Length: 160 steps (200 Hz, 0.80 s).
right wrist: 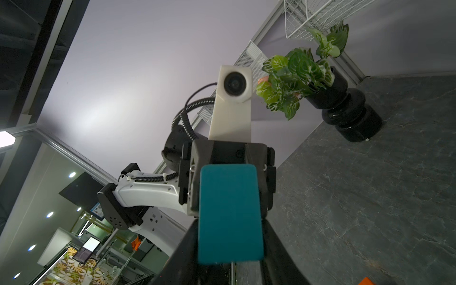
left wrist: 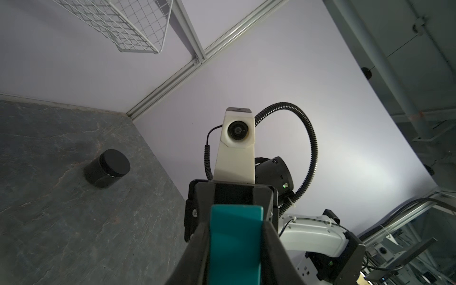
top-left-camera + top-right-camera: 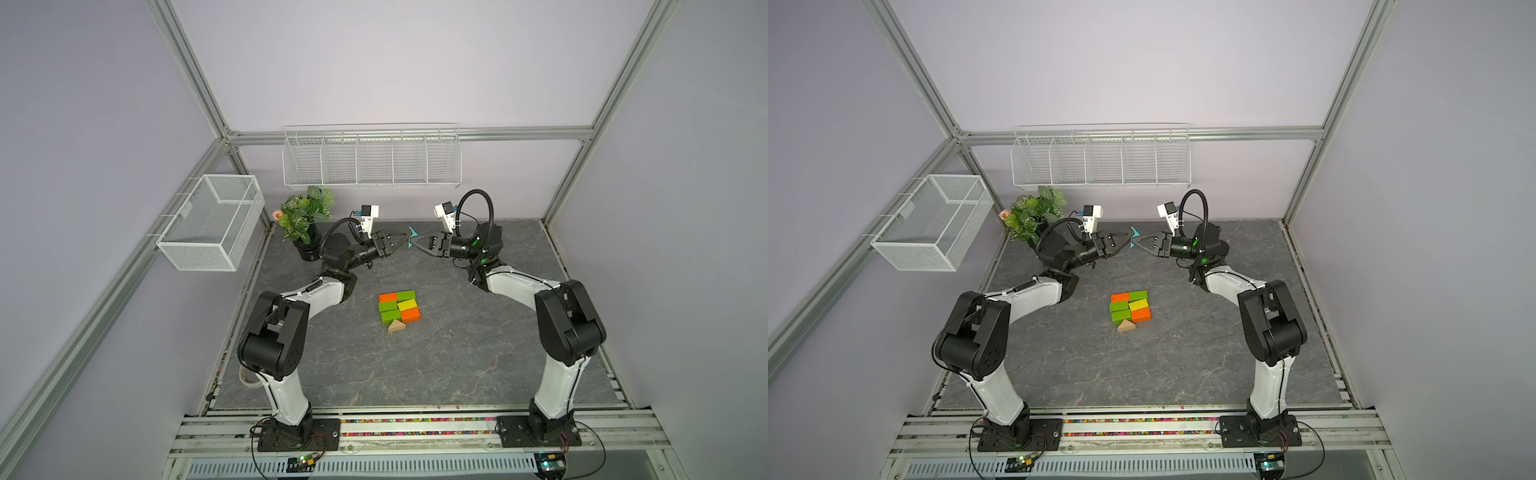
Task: Assemble a piece of candy with building blocks
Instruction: Assemble the building block at the center of the board.
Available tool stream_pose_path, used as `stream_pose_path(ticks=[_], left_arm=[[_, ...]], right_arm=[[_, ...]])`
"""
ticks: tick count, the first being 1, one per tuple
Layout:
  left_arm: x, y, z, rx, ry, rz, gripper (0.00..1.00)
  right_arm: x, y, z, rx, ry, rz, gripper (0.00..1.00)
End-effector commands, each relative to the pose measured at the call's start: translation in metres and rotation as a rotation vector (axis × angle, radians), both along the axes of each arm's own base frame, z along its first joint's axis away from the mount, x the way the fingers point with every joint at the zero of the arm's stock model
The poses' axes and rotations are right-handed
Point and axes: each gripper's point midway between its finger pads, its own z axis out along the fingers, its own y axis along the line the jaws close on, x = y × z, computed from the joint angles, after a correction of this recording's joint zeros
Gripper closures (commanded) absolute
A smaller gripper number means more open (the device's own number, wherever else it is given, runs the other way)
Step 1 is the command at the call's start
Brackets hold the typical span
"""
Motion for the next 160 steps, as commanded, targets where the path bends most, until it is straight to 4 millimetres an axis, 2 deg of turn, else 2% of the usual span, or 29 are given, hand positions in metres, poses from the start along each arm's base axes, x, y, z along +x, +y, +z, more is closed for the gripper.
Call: stream_pose_path(ticks=[1, 30, 62, 86, 99, 106, 122, 132, 160], left_arm=[[-0.041, -0.019, 0.0, 0.154, -0.02, -0.187, 1.0], [-0.038, 0.002, 0.003, 0.273, -0.038, -0.166, 1.0], [-0.021, 0.031, 0.002, 0.41, -0.023, -0.126, 1.0], [-0.007, 0.041, 0.014, 0.42, -0.044, -0.155, 1.0], [0.004, 0.043, 0.012, 0.453, -0.031, -0.152, 1.0], [0.002, 0.044, 0.017, 0.474, -0.058, -0.173, 1.0], [0.005, 0.05, 0.005, 0.548, -0.045, -0.221, 1.0], [0.012, 0.056, -0.012, 0.632, -0.003, -0.215, 1.0], [0.02, 0.06, -0.038, 0.727, 0.008, -0.233, 1.0]], right_arm=[[-0.011, 0.015, -0.01, -0.004, -0.011, 0.04, 0.57], [-0.012, 0.006, -0.005, 0.005, -0.023, 0.026, 0.55], [-0.02, -0.01, 0.0, 0.001, -0.048, 0.009, 0.57], [-0.029, -0.024, -0.013, -0.068, -0.045, -0.03, 0.57], [-0.03, -0.037, -0.027, -0.134, -0.027, -0.09, 0.57], [-0.032, -0.044, -0.033, -0.177, -0.029, -0.121, 0.57], [-0.04, -0.057, -0.042, -0.286, -0.062, -0.172, 0.57], [-0.046, -0.063, -0.047, -0.354, -0.08, -0.198, 0.57], [-0.052, -0.076, -0.042, -0.39, -0.122, -0.253, 0.57]])
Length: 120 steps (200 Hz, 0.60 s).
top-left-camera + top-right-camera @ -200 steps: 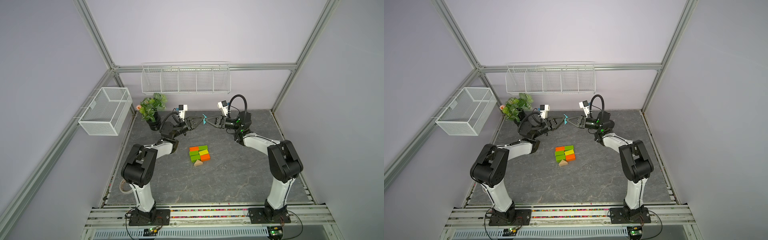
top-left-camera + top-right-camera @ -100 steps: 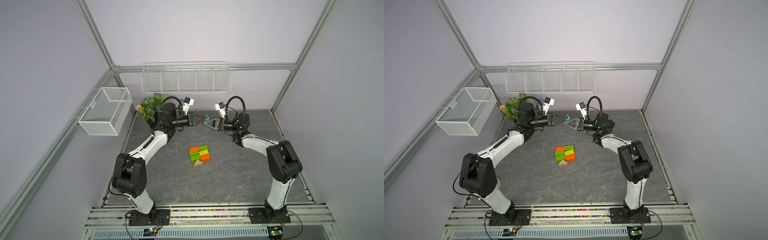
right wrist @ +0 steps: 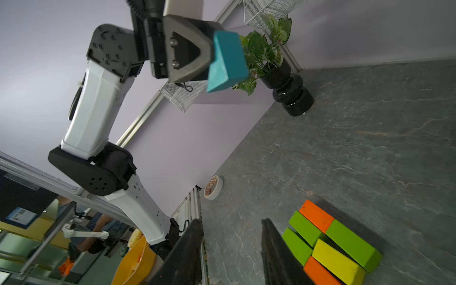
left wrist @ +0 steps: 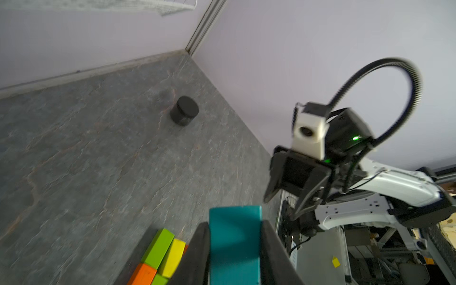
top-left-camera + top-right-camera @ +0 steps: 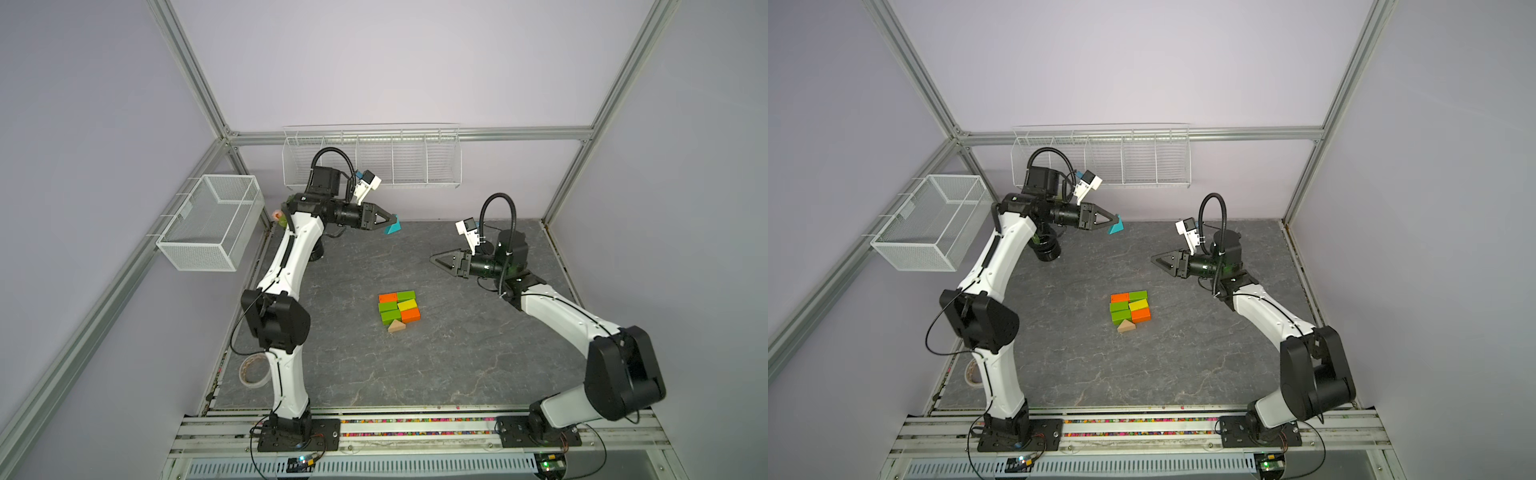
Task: Assemble a piece of candy with building blocks
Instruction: Assemble the building block at the center of the board.
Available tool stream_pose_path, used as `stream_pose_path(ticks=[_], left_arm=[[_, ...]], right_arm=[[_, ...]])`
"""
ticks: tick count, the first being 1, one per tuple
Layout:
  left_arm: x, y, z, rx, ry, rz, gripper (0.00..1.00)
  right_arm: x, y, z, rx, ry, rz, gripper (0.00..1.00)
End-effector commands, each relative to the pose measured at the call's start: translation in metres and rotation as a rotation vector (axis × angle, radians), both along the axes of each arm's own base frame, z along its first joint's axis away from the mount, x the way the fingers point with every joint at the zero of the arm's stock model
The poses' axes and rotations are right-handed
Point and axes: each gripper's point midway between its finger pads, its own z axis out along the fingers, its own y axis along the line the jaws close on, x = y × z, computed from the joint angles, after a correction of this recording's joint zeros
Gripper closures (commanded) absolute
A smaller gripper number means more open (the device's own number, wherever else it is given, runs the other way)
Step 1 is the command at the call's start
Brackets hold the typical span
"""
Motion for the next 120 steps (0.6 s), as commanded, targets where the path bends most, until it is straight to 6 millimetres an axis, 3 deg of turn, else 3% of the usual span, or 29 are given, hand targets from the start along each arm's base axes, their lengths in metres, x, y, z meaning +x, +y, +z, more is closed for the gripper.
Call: stream_pose_path(ticks=[1, 21, 35, 51, 84, 120], left_arm=[[-0.019, 0.015, -0.048, 0.156, 0.1, -0.055, 1.0], [-0.004, 0.025, -0.075, 0.29, 0.082, -0.012, 1.0], [-0.003, 0.026, -0.09, 0.321, 0.075, -0.048, 1.0], [-0.007, 0.019, -0.097, 0.335, 0.036, -0.118, 1.0], [0.015, 0.01, -0.122, 0.437, -0.085, -0.131, 1.0], [0.019, -0.005, -0.147, 0.445, -0.124, -0.228, 1.0]], right_arm=[[-0.006, -0.013, -0.029, -0.127, -0.009, -0.049, 0.57], [-0.009, -0.012, -0.028, -0.124, 0.003, -0.036, 0.57], [-0.009, -0.012, -0.03, -0.124, 0.014, -0.036, 0.57], [-0.01, -0.012, -0.032, -0.124, 0.021, -0.036, 0.57], [-0.011, -0.013, -0.035, -0.129, 0.035, -0.039, 0.57], [-0.013, -0.015, -0.038, -0.145, 0.052, -0.042, 0.58]])
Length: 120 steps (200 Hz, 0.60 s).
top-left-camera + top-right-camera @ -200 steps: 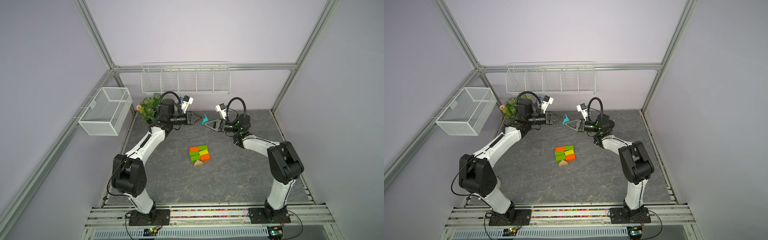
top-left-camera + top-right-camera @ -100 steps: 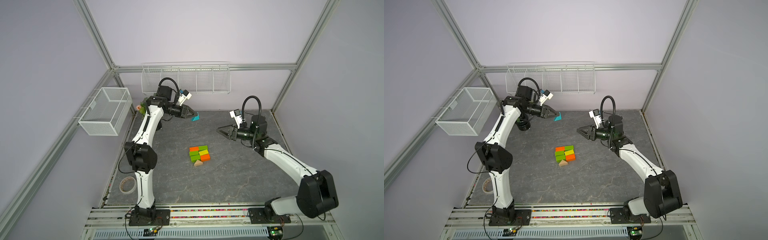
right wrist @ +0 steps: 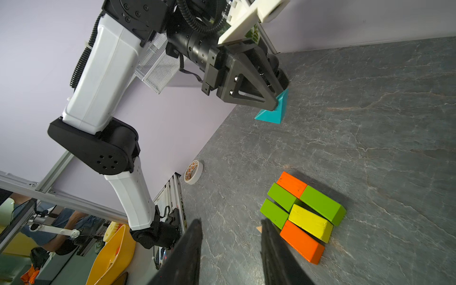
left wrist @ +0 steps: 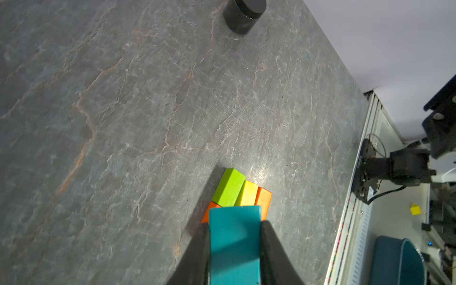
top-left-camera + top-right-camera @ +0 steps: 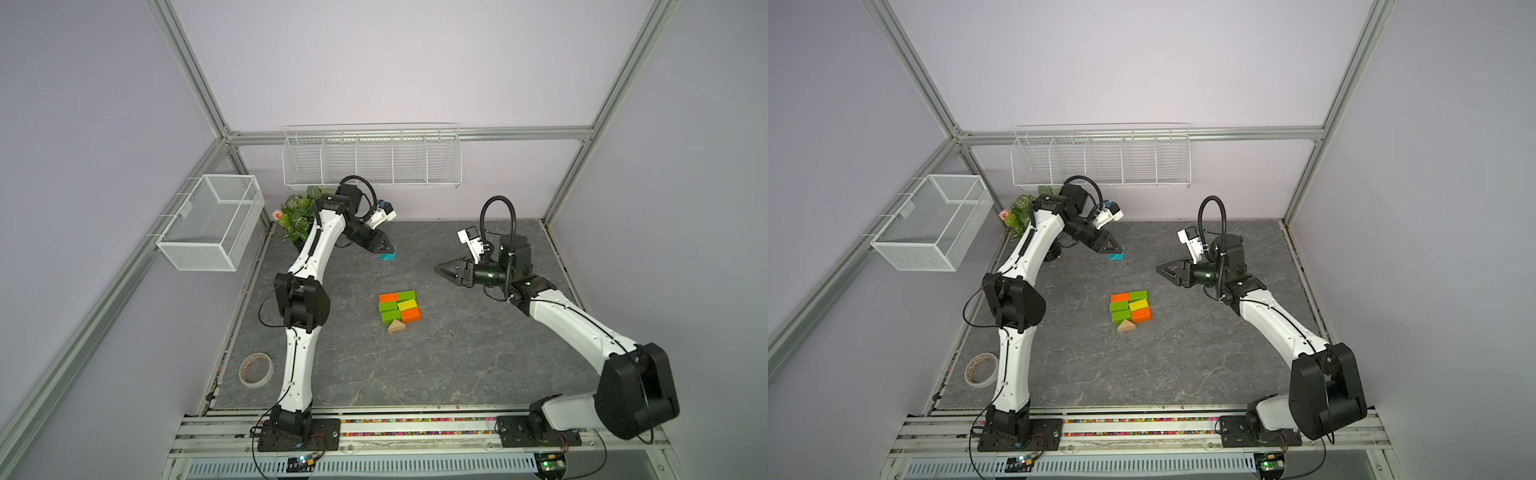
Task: Assemble a piece of candy with building blocks
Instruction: Assemble the building block at the center of the board.
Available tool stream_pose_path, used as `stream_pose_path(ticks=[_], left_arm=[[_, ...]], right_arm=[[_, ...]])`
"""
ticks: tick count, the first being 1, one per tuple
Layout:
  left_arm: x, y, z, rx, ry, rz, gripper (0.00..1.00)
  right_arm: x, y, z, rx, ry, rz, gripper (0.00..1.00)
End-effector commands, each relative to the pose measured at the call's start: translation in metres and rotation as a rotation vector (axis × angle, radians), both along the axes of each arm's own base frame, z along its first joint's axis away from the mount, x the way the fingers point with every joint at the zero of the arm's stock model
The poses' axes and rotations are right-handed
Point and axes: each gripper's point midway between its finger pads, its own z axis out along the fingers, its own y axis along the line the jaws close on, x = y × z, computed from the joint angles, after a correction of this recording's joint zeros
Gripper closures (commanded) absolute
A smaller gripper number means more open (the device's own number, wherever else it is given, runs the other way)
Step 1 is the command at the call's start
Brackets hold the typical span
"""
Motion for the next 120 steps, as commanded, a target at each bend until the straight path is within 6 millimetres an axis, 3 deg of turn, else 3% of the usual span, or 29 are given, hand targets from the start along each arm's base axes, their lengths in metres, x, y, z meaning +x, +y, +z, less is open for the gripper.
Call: stream_pose_path(ticks=[1, 55, 120], left_arm=[[0.002, -0.002, -0.024, 0.049, -0.04, -0.091, 1.0], [0.006, 0.001, -0.08, 0.114, 0.025, -0.143, 1.0], [-0.013, -0.014, -0.108, 0.069, 0.136, -0.208, 1.0]], right_arm=[[-0.004, -0.004, -0.01, -0.026, 0.012, -0.002, 0.58], [-0.009, -0.007, -0.017, -0.048, 0.035, -0.005, 0.58], [-0.011, -0.006, -0.021, -0.054, 0.05, -0.005, 0.58]])
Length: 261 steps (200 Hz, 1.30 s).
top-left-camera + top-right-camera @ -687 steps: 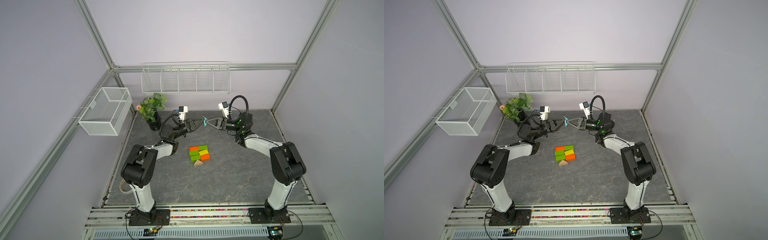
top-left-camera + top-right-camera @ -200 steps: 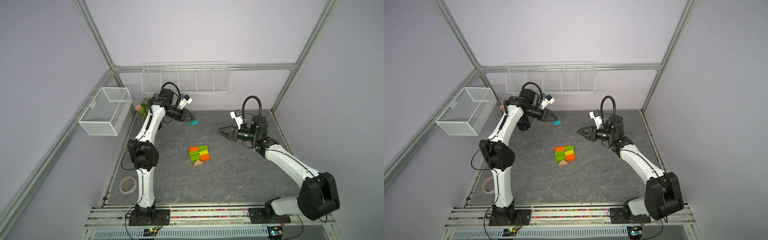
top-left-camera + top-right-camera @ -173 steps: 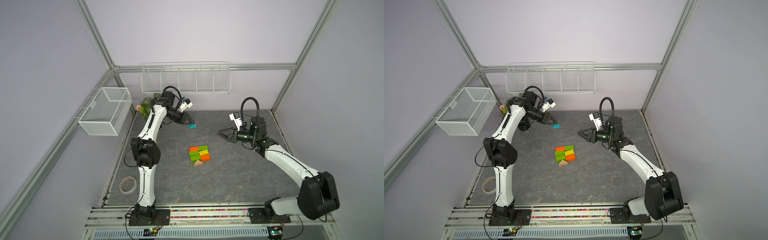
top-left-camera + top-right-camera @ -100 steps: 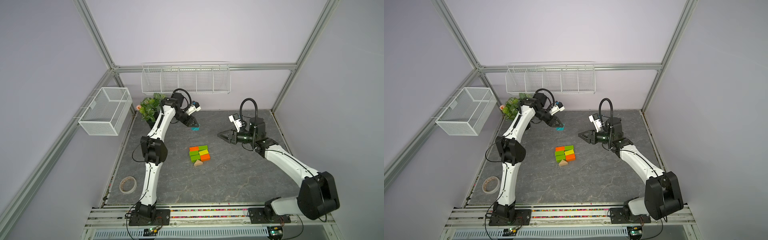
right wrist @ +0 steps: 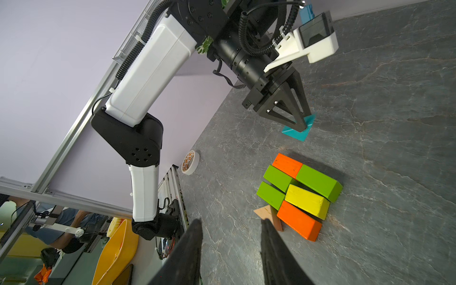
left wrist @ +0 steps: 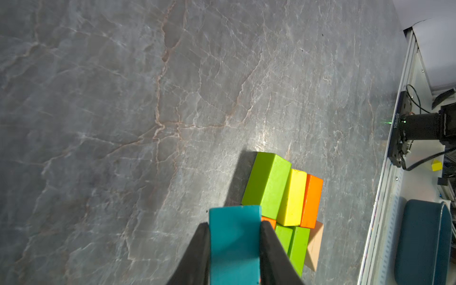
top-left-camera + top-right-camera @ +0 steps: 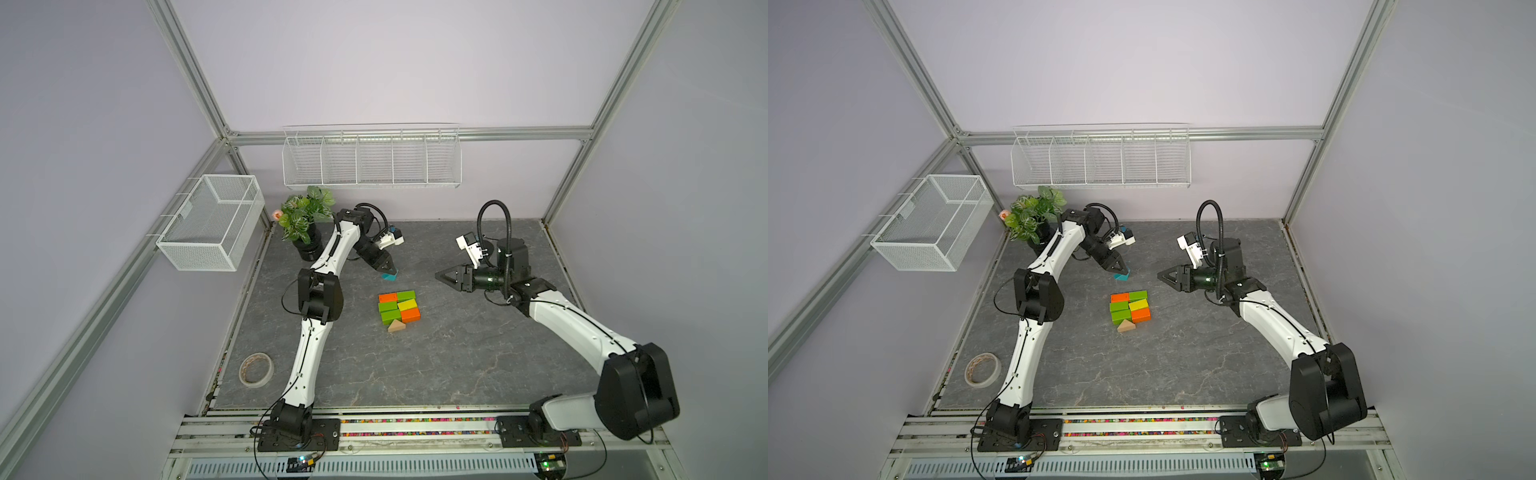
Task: Assemble a piece of candy with building blocks
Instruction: Assemble the building block at the center of the board.
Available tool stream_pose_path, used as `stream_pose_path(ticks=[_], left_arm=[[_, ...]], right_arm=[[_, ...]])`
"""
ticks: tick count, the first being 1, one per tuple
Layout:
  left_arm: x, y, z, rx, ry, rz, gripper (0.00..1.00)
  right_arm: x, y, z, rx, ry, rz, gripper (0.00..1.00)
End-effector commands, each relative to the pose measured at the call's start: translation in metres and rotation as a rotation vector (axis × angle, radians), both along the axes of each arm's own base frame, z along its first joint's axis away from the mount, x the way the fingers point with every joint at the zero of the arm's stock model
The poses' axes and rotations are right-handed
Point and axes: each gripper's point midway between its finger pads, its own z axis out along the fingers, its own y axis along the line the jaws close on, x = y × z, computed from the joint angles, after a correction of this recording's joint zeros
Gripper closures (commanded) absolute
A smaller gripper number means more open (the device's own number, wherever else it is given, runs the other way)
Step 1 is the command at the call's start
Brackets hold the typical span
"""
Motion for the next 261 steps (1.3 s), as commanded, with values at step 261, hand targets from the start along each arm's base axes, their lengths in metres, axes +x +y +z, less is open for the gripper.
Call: stream_pose_path(ticks=[261], left_arm=[[-0.015, -0.013, -0.048, 0.075, 0.084, -0.035, 0.83]], right_arm=[[-0.005, 0.008, -0.02, -0.022, 0.028, 0.031, 0.58]])
